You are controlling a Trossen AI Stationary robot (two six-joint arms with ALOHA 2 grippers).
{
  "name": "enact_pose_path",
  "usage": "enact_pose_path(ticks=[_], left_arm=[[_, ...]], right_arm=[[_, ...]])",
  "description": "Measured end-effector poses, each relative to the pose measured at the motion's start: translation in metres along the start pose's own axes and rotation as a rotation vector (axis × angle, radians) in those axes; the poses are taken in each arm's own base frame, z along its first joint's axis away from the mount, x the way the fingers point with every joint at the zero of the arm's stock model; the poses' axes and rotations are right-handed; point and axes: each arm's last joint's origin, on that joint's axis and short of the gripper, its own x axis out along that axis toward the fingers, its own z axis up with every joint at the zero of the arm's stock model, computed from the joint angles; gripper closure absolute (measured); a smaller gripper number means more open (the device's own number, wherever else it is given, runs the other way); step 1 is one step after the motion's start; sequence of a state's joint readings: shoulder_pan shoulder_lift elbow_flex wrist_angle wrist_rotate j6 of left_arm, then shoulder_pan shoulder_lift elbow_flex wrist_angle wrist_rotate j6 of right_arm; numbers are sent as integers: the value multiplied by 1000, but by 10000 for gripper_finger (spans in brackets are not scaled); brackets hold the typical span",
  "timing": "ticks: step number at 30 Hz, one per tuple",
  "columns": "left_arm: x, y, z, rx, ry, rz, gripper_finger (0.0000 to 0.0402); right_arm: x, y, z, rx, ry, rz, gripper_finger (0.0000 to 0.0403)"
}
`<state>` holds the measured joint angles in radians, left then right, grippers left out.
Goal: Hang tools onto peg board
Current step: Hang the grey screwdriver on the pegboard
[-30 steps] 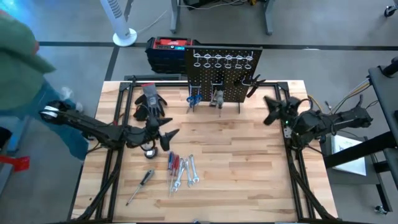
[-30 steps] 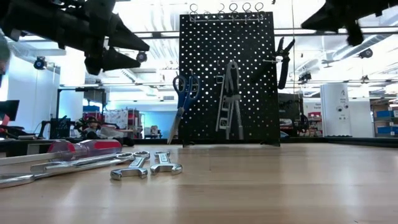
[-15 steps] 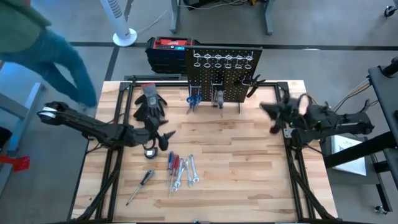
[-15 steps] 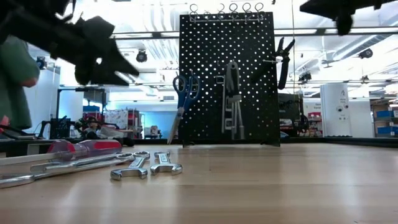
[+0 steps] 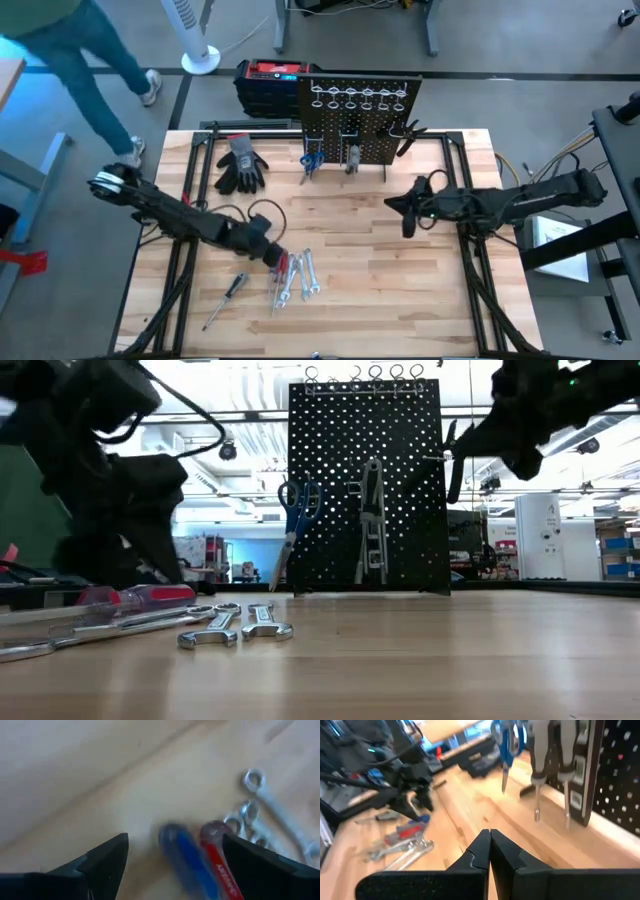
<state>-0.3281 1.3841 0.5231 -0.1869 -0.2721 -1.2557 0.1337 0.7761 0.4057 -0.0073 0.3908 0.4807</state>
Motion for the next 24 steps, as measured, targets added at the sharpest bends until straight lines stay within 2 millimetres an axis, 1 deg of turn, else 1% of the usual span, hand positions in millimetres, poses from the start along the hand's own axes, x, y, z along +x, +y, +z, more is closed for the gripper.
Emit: enact_pose_path(ticks=[3,5,7,10,12,14,18,21,24], left_arm=[[-11,-21,-3,59,85,125,91],[-24,-34,-5,103,130,234,91],[-37,-51,-8,145,161,302,91],[-51,-67,-21,204,217,395,91],[-55,-77,-33,206,240,388,91],[-56,-78,-45,188,268,411,91],[-57,-76,-69,132,271,466,91],[-55,-71,-80,102,263,506,91],[-49,-64,-86,89,273,541,91]], right_arm=[[7,1,-6,-12,41,-16,401],[11,2,-9,-17,55,-23,401],[13,2,-11,-20,68,-30,400],[16,3,-12,-30,67,-29,400],[18,5,-10,-38,47,-18,400],[20,5,-10,-53,33,-11,400],[22,7,-8,-87,5,3,400],[22,8,-7,-87,-9,9,400],[22,8,-7,-86,-9,11,400]])
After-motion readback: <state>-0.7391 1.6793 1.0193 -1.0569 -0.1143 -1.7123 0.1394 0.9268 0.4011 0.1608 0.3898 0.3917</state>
